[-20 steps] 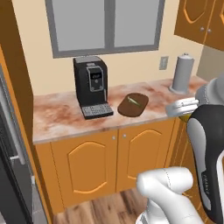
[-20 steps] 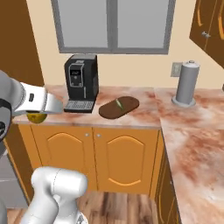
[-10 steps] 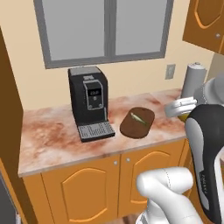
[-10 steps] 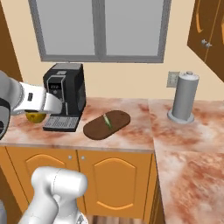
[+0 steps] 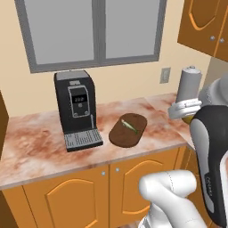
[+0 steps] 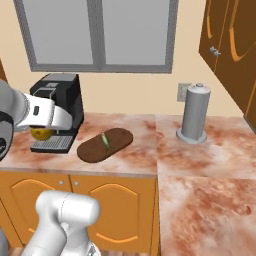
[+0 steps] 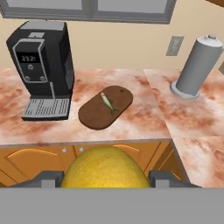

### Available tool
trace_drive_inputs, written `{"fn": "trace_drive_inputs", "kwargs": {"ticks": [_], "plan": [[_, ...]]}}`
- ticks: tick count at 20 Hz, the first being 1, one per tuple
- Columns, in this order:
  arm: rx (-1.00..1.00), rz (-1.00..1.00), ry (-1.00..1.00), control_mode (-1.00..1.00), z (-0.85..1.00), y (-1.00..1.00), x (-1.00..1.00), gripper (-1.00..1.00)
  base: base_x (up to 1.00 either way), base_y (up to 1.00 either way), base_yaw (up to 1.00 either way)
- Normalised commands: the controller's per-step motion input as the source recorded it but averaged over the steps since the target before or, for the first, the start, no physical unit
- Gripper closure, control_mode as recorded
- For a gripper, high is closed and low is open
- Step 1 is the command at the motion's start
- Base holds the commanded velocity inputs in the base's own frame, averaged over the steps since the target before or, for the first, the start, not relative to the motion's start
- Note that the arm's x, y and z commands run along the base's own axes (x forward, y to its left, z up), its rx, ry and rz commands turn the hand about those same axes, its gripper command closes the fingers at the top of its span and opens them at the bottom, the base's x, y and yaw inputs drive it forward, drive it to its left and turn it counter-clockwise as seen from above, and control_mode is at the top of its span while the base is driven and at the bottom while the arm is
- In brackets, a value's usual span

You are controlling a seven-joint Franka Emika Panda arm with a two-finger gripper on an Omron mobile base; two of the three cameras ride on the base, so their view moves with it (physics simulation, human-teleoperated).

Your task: Retrieve a lemon from the fridge and place it on the cutting board with the fish.

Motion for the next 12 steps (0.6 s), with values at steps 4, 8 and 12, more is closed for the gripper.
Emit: {"fn": "trace_drive_inputs", "kwargs": {"ticks": [4,8,12], "plan": [[0.00,0.00,0.00,1.00,0.00,0.00,0.00,1.00,0.32,0.00,0.00],[0.00,0.00,0.00,1.00,0.00,0.00,0.00,1.00,0.41,0.09,0.00],[0.00,0.00,0.00,1.00,0.00,0.00,0.00,1.00,0.36,0.04,0.00]]}}
